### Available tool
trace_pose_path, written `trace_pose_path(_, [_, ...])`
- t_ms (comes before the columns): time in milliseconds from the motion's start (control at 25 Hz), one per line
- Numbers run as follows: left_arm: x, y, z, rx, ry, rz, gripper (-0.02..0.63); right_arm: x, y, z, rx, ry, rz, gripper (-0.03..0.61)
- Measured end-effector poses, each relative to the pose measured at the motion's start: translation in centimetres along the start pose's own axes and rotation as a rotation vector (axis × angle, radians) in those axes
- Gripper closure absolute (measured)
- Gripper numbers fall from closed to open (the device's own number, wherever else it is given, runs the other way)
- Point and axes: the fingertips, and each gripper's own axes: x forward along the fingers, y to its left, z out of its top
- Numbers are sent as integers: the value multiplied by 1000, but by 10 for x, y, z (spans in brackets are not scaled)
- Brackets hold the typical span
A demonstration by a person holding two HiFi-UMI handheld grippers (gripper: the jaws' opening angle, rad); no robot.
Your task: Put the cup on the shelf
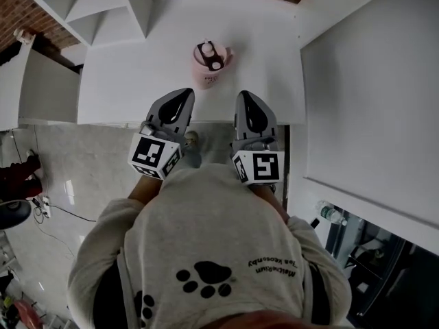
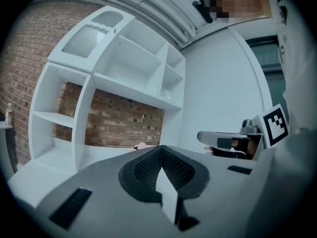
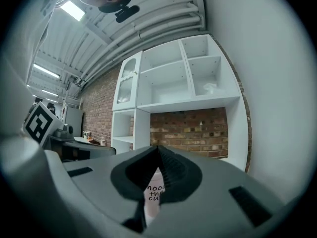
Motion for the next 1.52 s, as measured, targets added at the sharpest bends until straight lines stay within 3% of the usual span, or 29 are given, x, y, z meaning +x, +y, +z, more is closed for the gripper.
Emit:
trace_pose_path(400, [29, 26, -26, 14, 62, -113, 606, 36, -13, -18, 9, 40, -57, 568])
trace_pose_path(440, [32, 26, -32, 8, 83, -127, 579, 38, -15, -21, 7, 47, -56, 568])
trace_pose_path(520, [38, 27, -42, -11, 120, -144, 460, 43, -19, -26, 2, 60, -50, 568])
trace_pose_path(680, [47, 32, -58, -18, 159, -150, 357, 54, -28, -37, 1, 89, -36, 568])
trace_pose_path(960, [63, 41, -78, 2, 192, -129, 331, 73, -39, -64, -16, 138, 28, 562])
trace_pose_path(1080, [69, 42, -86, 9, 200, -126, 324, 79, -44, -77, -16, 164, 44, 477])
trace_pose_path(1520, [83, 55, -119, 27, 239, -114, 295, 112, -57, -122, -24, 223, 83, 420])
